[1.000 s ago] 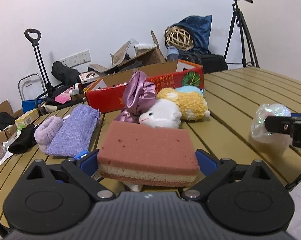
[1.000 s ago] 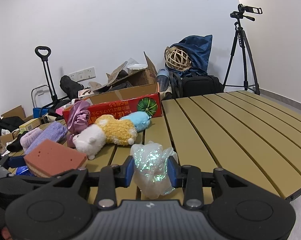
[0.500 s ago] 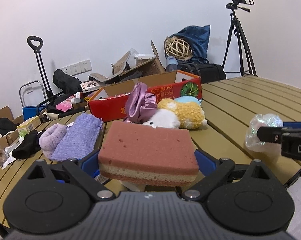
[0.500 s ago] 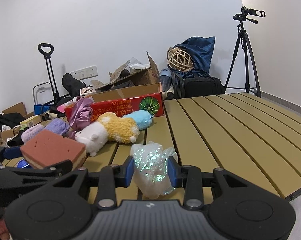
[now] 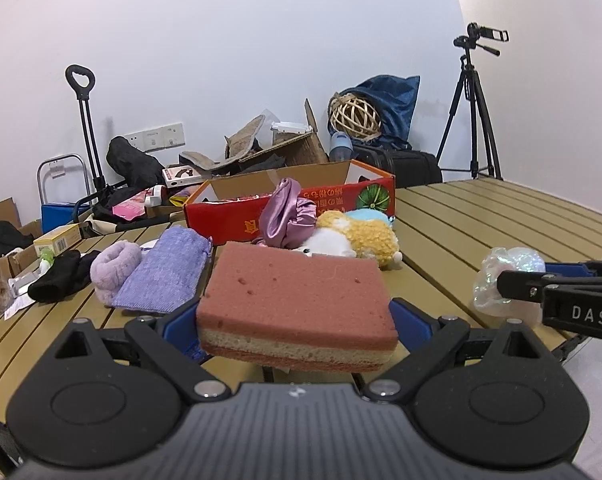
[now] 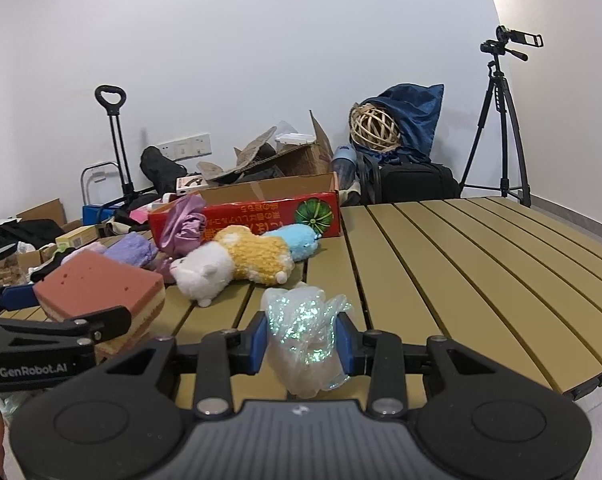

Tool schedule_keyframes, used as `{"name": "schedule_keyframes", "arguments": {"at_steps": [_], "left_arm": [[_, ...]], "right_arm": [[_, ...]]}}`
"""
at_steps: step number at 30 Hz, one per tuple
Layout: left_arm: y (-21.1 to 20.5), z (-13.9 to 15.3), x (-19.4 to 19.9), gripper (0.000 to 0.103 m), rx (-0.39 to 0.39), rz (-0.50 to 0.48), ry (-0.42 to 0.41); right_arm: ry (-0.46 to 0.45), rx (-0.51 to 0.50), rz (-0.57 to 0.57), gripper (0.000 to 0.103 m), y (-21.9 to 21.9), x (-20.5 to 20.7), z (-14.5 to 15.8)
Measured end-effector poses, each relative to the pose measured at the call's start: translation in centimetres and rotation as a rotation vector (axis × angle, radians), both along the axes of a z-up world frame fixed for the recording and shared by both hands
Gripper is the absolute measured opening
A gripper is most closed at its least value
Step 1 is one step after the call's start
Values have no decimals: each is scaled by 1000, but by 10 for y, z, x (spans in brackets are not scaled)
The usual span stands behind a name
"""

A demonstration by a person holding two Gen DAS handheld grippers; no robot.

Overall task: Collect trash
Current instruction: 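Lift the pink sponge and clear bag and carry both over the black bin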

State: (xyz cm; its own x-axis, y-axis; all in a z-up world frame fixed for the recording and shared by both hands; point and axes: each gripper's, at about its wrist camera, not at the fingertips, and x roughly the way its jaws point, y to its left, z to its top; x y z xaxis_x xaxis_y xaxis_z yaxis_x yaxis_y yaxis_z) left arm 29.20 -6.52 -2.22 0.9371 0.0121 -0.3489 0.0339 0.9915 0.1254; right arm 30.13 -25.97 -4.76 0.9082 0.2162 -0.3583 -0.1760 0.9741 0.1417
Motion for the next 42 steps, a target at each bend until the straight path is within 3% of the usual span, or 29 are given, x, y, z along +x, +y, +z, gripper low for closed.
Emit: {"name": "schedule_keyframes", "arguments": {"at_steps": [16,24,33,42], "left_arm": [[4,12,-68,98,-44,12,-3],[11,15,-105,98,-25,32,18],[24,-9,-131,98,-12,62,143],[31,-55,-141,98,-2,86,322]], "right_arm": [[-1,-32,103,34,18,-52,10],[28,-26,164,34,27,-78,9],[180,-40,230,34,39,-96,-24],[359,-111,301,35,63,-102,-68]]}}
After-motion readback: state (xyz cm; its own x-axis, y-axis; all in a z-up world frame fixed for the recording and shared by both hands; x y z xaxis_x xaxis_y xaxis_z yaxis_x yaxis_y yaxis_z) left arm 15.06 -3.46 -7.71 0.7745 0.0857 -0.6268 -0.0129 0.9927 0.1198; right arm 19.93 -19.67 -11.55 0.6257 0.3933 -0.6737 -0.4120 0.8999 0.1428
